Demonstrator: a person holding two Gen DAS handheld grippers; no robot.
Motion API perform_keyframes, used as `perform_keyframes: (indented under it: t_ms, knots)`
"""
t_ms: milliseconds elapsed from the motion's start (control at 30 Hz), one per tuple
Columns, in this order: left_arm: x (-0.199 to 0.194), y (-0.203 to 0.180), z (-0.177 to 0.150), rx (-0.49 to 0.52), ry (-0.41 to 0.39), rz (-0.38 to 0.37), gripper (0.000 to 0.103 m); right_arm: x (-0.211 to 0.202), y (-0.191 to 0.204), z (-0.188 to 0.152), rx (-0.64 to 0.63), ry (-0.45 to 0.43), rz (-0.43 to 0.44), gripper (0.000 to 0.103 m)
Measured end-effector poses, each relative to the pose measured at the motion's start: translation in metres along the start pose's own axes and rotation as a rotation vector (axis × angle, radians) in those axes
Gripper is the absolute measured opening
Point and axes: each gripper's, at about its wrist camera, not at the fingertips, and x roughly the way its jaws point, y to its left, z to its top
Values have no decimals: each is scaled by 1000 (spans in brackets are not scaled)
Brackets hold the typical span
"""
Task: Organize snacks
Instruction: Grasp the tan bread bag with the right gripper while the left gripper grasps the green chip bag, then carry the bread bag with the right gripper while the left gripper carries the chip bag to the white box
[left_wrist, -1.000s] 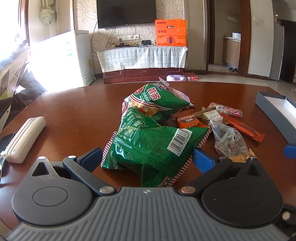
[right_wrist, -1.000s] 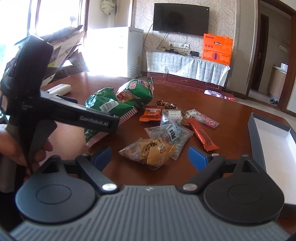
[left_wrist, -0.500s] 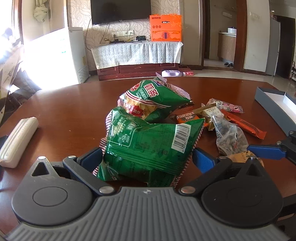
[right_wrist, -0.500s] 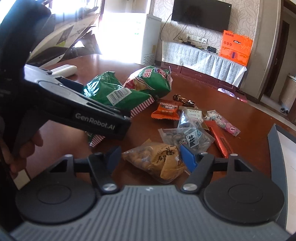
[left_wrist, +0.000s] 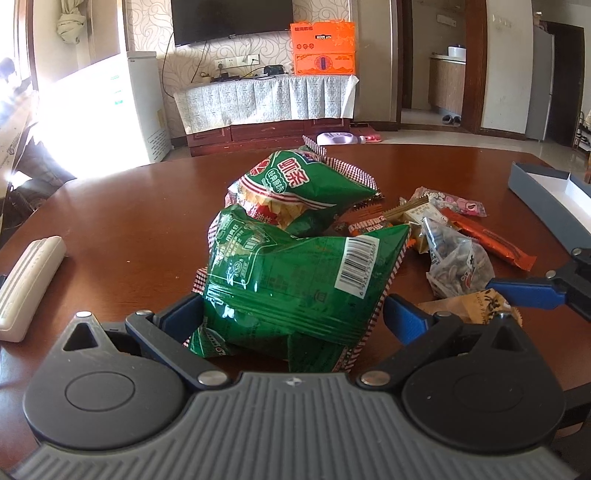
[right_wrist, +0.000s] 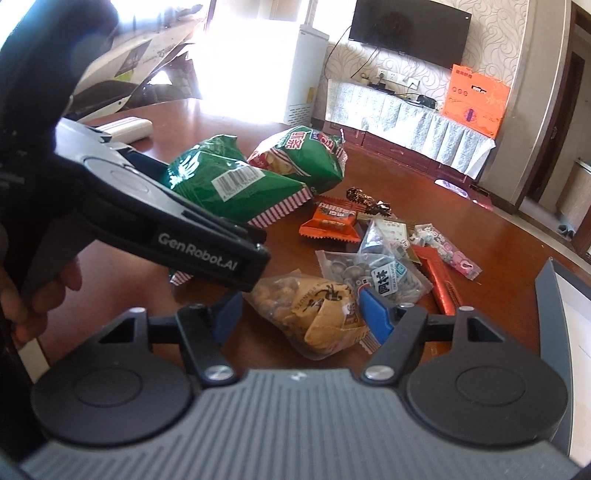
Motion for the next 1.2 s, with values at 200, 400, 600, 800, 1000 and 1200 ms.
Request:
perform_keyframes:
  t_ms: [200, 400, 600, 800, 1000, 1200]
  knots:
    - [-3, 11, 0, -37, -16, -51, 82, -6, 3, 0, -7, 1, 39, 61]
    - [-7, 11, 1, -34, -25, -54, 79, -15, 7, -3, -9, 0, 53, 58]
    - [-12, 7, 2, -5, -54, -25, 78, -24, 2, -4, 9, -15, 36, 56]
    - [-16, -1, 5, 13, -71, -24, 78, -41, -13, 2, 61, -82, -25, 56]
    - [-22, -20, 12, 46, -92, -23, 79, -54, -33, 4, 90, -123, -102, 56]
    - [-30, -50, 19, 94, -120, -52, 79, -72, -56, 4, 144, -177, -157, 56]
